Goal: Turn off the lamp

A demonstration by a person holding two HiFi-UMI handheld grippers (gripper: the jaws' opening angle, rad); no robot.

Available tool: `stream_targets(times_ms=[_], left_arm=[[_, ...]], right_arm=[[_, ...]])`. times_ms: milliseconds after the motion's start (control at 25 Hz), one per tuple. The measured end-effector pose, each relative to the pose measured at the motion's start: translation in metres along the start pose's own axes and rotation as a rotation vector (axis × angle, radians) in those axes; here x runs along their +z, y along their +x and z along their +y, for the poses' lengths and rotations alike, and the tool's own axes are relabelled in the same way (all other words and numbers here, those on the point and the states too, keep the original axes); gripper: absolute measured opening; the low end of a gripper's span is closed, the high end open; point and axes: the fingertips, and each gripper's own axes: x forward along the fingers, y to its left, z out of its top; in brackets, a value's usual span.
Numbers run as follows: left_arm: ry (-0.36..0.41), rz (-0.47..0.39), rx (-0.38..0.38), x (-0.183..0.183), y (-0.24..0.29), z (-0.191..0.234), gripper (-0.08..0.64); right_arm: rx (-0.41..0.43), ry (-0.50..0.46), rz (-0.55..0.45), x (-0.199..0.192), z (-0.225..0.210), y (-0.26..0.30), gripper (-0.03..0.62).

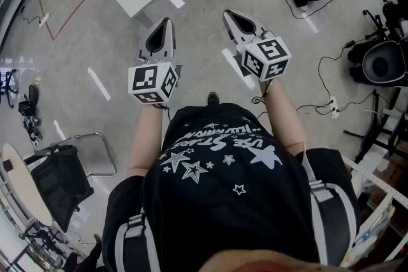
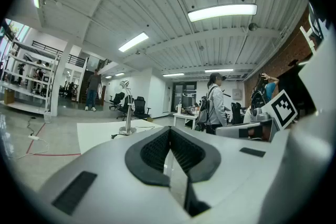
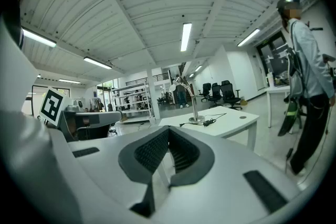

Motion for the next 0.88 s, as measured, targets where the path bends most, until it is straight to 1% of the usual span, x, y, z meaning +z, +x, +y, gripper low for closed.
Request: stream_targets(times_ms=[160, 480, 640, 880], left_arm=[[0.014, -0.013, 0.005, 0.003, 0.005, -0.003, 0.009], [-0.001, -0.003, -0.002, -0.002, 0.021, 0.001, 0.011], [-0.008, 0.003, -0.022, -0.006, 0.043, 0.008, 0.009], [-0.018, 0.003, -0.054, -0.003, 0.090, 0.029, 0.010]], right_arm=[[0.005, 0.013, -0.009, 0.001, -0.009, -0.001, 0.005], [-0.004, 0.031, -0.004, -0.002, -0.021, 0.007, 0.005], [-0.024, 0.031, 0.003, -0.002, -0.035, 0.018, 0.005], [-0.060, 0.029, 0.002, 0.011, -0.065, 0.051, 0.005]])
